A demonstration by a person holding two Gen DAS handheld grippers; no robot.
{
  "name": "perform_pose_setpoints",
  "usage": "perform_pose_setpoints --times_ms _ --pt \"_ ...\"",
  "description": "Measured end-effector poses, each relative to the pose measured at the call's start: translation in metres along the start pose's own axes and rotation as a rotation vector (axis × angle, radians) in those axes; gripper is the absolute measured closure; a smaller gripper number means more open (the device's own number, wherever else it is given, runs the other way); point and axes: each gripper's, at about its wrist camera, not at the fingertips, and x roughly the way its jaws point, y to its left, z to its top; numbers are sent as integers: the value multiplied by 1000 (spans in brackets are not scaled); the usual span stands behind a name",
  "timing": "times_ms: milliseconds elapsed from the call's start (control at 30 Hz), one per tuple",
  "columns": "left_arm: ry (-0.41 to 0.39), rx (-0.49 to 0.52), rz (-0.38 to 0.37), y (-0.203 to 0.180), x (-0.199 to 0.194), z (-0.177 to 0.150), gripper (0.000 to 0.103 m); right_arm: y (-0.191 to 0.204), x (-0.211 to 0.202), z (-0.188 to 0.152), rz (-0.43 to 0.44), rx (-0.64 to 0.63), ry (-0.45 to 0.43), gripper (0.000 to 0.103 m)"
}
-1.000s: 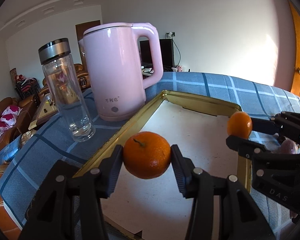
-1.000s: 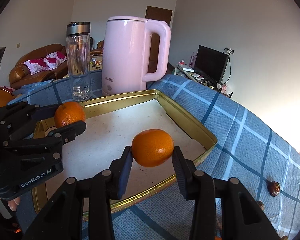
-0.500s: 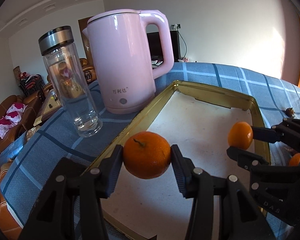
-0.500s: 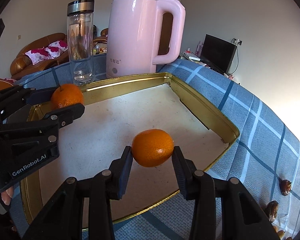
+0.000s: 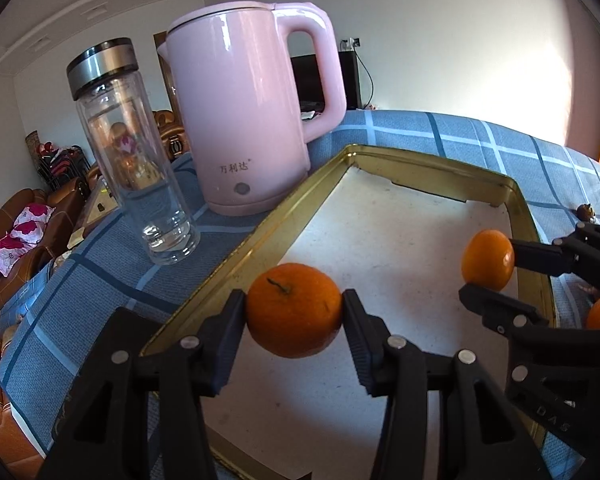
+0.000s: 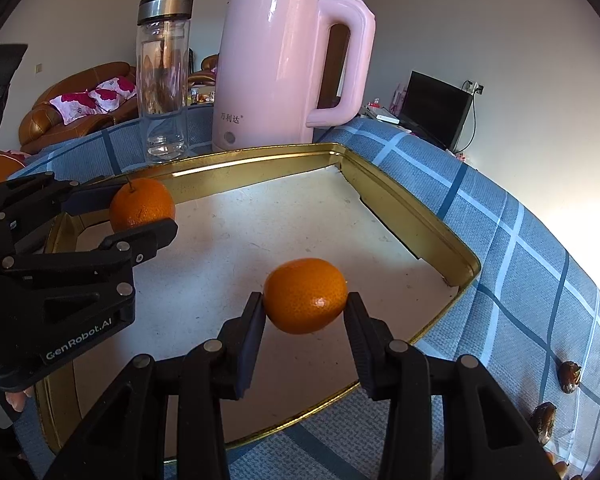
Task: Organize fruits
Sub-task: 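Lower both mandarins into the tray and open both tools, then move both tools back toward the remaining fruits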
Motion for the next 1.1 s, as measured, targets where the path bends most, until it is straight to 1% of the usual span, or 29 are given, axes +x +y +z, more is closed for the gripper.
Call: perform_pose_setpoints --times_ms 167,267,300,333,367,433,533,633,767,800,833,867,1000,1100 --pt "-33 12 12 -2 -8 1 50 2 0 0 4 -7 1 59" --pt "-47 12 14 -2 -14 1 42 2 -1 -1 1 -9 -3 59" --pt "-52 12 17 -2 -16 1 37 2 -2 -1 1 -7 -5 59" --pt "-58 12 17 -2 -18 1 33 2 -3 -1 -1 -5 -8 57" --pt "-63 10 16 -1 -20 1 31 2 -3 -2 -4 -4 -11 52" --pt "-69 6 12 0 -23 2 29 3 -6 -3 -15 -7 -21 44" --pt "-80 3 12 0 -29 3 29 2 -10 -4 -15 -3 -31 44" --pt "-97 1 16 0 -37 4 24 0 -16 -5 -20 5 -44 44" --pt "-113 0 5 -4 -46 6 23 -3 -27 -7 -28 19 -67 43" --pt "-117 0 2 -6 -49 6 21 -3 -31 -9 -33 20 -73 43" --pt "-121 1 1 -8 -52 6 17 -3 -34 -10 -40 19 -80 43" --pt "-127 4 0 -11 -54 7 15 -3 -38 -12 -48 19 -86 42" --pt "-155 25 -11 -24 -68 8 14 -8 -50 -20 -86 21 -99 42" --pt "-174 39 -20 -34 -77 9 11 -16 -60 -28 -112 40 -106 42"
